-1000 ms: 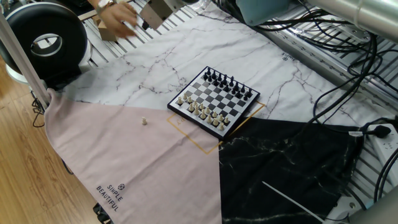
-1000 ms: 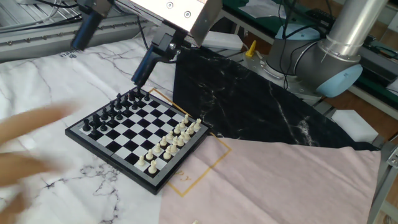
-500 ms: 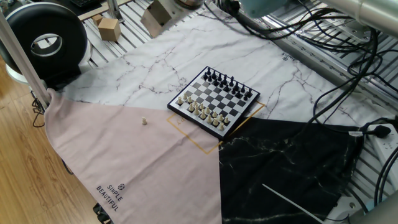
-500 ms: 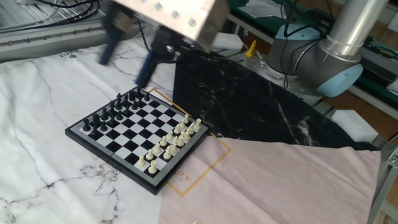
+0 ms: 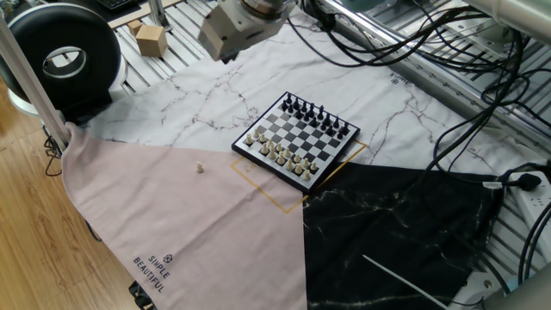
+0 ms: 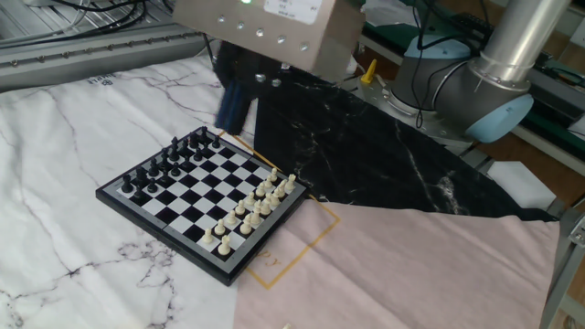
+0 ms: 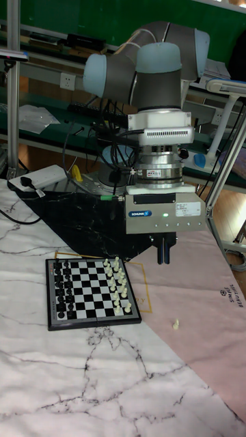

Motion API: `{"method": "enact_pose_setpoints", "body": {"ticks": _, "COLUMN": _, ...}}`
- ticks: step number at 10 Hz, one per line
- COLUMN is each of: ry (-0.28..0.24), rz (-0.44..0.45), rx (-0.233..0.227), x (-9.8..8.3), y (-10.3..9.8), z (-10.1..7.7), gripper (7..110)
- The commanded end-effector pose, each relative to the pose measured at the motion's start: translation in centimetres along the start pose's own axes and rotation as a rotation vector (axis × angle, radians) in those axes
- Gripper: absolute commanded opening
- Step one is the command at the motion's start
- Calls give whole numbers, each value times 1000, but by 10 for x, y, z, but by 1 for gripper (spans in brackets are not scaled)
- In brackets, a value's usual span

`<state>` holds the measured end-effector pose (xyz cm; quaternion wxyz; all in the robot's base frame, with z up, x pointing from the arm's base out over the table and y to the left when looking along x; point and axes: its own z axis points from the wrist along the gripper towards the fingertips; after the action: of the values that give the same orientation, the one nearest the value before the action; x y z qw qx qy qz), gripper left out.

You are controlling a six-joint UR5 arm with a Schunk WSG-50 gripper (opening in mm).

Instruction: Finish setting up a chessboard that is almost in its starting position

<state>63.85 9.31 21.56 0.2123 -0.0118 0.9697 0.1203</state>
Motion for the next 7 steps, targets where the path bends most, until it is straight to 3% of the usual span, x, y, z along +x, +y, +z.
{"method": "enact_pose_setpoints", "body": {"ticks": 1, "ry": -58, "rz": 11, "rx": -23, "x": -18, "y": -3, "z": -6, "gripper": 22}}
{"method": "enact_pose_setpoints", "body": {"ticks": 2, "ry": -82, "rz": 39, "rx": -72, "x": -24, "y": 9, "z": -7, "gripper": 22}}
{"method": "enact_pose_setpoints", "body": {"ticks": 4, "ry": -85, "rz": 28, "rx": -51, "x": -24, "y": 2, "z": -6, "gripper": 22}}
{"method": "enact_pose_setpoints", "body": {"ticks": 5, "ry": -81, "rz": 12, "rx": -3, "x": -23, "y": -10, "z": -6, "gripper": 22}}
{"method": "enact_pose_setpoints", "body": {"ticks": 6, "ry": -82, "rz": 7, "rx": 16, "x": -22, "y": -16, "z": -5, "gripper": 22}}
{"method": "enact_pose_setpoints", "body": {"ticks": 7, "ry": -70, "rz": 18, "rx": 5, "x": -18, "y": -13, "z": -4, "gripper": 7}}
